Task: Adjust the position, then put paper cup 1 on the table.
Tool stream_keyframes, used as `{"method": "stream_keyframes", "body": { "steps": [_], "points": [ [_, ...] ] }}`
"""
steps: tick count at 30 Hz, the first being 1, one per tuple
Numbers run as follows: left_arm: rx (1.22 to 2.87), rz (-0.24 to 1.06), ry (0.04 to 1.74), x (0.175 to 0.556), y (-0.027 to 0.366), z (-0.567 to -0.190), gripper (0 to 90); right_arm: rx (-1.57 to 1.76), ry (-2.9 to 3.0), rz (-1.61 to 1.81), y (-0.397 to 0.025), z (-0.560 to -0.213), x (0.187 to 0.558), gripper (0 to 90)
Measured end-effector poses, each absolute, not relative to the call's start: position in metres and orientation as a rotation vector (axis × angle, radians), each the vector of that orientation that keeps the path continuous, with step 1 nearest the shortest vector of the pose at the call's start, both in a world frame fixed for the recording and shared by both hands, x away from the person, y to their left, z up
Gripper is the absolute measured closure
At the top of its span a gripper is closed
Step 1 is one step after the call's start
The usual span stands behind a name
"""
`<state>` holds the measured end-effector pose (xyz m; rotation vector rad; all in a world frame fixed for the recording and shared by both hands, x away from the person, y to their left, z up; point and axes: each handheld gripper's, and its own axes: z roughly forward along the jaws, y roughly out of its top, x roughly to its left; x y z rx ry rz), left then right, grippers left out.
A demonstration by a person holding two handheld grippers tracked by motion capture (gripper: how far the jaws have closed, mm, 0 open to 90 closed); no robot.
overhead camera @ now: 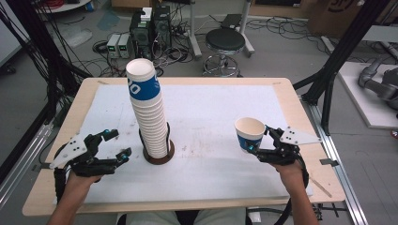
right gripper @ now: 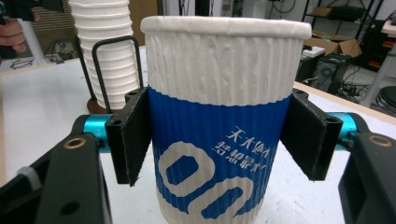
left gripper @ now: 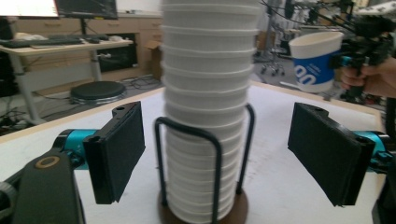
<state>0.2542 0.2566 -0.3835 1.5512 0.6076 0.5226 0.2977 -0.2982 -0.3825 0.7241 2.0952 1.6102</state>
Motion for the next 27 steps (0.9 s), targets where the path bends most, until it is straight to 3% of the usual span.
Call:
{"method": "stream_keyframes", "body": {
  "steps": [27],
  "points": [
    [1.513, 0.582, 0.709, 0.262, 0.278, -0.398, 18.5, 0.779, 2.048, 1.605, -0.302, -0.387, 0.302, 30.5]
  ]
}}
